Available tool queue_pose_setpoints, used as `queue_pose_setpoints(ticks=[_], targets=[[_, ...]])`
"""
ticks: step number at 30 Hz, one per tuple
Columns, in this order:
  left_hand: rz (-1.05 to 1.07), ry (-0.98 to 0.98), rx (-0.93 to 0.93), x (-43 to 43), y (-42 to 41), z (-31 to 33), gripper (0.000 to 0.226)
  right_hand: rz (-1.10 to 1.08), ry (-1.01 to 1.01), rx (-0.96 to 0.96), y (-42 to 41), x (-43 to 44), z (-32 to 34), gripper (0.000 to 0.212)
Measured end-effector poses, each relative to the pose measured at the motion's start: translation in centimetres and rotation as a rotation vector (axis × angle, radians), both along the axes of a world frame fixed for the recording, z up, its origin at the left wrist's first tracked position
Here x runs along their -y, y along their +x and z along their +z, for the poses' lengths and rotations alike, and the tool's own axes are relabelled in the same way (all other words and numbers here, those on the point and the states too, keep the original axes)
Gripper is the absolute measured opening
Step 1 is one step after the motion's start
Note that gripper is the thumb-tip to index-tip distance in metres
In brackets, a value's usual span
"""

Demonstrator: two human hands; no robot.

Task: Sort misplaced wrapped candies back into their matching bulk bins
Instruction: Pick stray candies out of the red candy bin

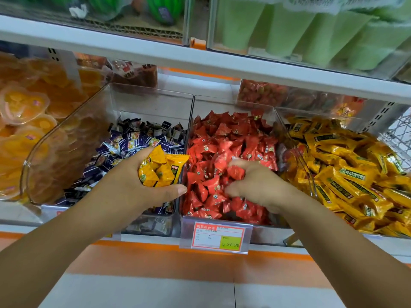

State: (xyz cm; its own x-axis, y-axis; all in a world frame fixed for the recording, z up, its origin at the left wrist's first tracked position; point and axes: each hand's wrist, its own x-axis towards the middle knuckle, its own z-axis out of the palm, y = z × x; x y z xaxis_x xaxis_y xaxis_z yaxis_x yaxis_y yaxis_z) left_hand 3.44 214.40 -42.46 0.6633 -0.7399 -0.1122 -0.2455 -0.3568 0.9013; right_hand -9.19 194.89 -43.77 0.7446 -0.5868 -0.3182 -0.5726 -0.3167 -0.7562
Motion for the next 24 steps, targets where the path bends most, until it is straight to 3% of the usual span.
queue_pose_setpoints(ticks=[5,9,12,16,19,24], targets=[[0.011,0.01,0.001,0.1,0.0,0.1,0.091,-0.12,-0.014,0.304,1.5,1.7,3.2,0.024],[0.02,-0.009,-0.001,0.2,-0.2,0.3,0.079,-0.194,-0.119,0.388,3.1,2.6,4.2,0.014],[0.007,-0.02,-0.001,0.3,-0.3,0.5,0.057,-0.168,-0.15,0.407,4.2,2.7,4.1,0.029],[-0.012,-0.036,-0.016,0.3,-0.4,0.8,0.042,0.112,-0.231,0.179,3.4,2.4,5.5,0.066],[-0.004,-0.027,-0.016,0.4,-0.2,0.6,0.047,0.205,-0.329,0.055,1.4,2.9,6.8,0.063],[0.007,-0.011,-0.032,0.1,0.5,-0.2,0.079,-0.004,-0.414,0.145,-0.5,4.0,6.0,0.027]])
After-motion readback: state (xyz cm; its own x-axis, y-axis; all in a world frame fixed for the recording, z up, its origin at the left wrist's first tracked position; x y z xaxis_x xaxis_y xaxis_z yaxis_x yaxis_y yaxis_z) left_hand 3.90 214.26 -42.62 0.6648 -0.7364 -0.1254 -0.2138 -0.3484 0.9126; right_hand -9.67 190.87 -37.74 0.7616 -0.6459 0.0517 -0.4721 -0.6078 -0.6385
